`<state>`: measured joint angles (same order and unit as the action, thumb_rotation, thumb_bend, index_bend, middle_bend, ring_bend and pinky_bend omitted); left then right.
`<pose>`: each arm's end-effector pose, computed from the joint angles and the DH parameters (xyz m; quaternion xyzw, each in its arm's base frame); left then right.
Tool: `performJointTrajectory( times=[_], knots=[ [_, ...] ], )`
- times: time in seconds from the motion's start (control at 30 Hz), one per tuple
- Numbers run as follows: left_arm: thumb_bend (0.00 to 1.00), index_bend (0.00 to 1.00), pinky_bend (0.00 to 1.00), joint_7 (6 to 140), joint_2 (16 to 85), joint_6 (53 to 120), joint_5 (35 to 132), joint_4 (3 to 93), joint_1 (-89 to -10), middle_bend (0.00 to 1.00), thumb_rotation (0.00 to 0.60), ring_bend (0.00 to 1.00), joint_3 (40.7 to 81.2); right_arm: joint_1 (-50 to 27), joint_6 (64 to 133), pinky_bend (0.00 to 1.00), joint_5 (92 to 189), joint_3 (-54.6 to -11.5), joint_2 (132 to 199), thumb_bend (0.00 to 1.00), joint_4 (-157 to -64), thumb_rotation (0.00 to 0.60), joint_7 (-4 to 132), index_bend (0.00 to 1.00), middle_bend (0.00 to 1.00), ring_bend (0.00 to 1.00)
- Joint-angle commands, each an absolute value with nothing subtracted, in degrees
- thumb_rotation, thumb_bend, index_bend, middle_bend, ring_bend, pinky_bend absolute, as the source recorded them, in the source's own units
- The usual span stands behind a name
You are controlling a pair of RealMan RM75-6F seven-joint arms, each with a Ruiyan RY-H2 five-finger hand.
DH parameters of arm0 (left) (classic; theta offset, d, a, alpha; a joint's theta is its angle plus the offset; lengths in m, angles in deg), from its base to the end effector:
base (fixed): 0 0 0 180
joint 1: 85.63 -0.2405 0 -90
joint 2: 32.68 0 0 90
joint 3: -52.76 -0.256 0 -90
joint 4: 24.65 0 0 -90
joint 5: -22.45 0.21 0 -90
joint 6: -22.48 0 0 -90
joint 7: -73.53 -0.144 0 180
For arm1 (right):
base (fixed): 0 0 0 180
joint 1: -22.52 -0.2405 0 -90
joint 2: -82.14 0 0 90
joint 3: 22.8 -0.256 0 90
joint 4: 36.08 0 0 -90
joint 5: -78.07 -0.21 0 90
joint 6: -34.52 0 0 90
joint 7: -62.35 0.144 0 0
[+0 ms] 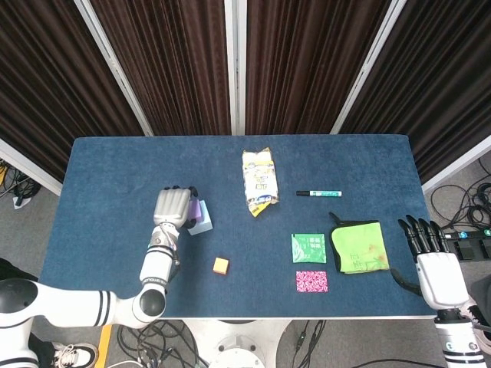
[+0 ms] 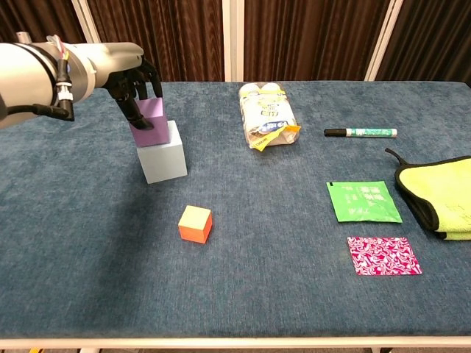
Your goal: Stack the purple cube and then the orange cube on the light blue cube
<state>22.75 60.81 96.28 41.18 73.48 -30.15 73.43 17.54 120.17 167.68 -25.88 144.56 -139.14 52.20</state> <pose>-0.0784 0.3531 -0.0138 -0.6605 -0.4739 -0.2756 0.5130 -0.2650 -0.1786 0.1525 0.6185 -0.3599 0.4020 0.5713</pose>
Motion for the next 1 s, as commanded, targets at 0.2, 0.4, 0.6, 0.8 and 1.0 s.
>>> performJointTrajectory(
  times=[0.2, 0.4, 0.6, 0.8, 1.0],
  knots=[
    [0.30, 0.38, 0.29, 22.5, 61.5, 95.8, 39.8, 72.0, -29.0, 0.57, 0.600, 0.30, 74.0, 17.7, 120.6, 0.00, 167.9, -25.9, 144.6, 0.13, -139.1, 0.600, 52.1, 0.02, 0.04, 0.00],
    [0.30, 0.38, 0.29, 22.9, 61.8, 95.1, 39.3, 70.7, -28.9, 0.57, 0.600, 0.30, 73.5, 17.6, 120.5, 0.00, 167.6, -26.0, 144.6, 0.13, -139.2, 0.600, 52.0, 0.02, 0.04, 0.00],
    [0.30, 0.38, 0.29, 23.5, 61.4, 94.2, 39.0, 71.0, -29.2, 0.55, 0.600, 0.30, 72.9, 17.6, 120.3, 0.00, 167.7, -25.8, 144.9, 0.13, -138.9, 0.600, 51.7, 0.02, 0.04, 0.00],
    [0.22, 0.25, 0.28, 25.8, 59.4, 91.8, 38.9, 73.2, -29.9, 0.33, 0.600, 0.26, 73.3, 17.6, 120.2, 0.00, 167.6, -25.9, 144.8, 0.13, -139.0, 0.600, 52.0, 0.02, 0.04, 0.00],
    [0.18, 0.18, 0.26, 28.1, 57.0, 93.5, 41.7, 75.6, -30.8, 0.25, 0.600, 0.20, 73.6, 17.4, 119.9, 0.00, 167.5, -25.9, 144.4, 0.13, -139.2, 0.600, 52.4, 0.02, 0.04, 0.00]
  ],
)
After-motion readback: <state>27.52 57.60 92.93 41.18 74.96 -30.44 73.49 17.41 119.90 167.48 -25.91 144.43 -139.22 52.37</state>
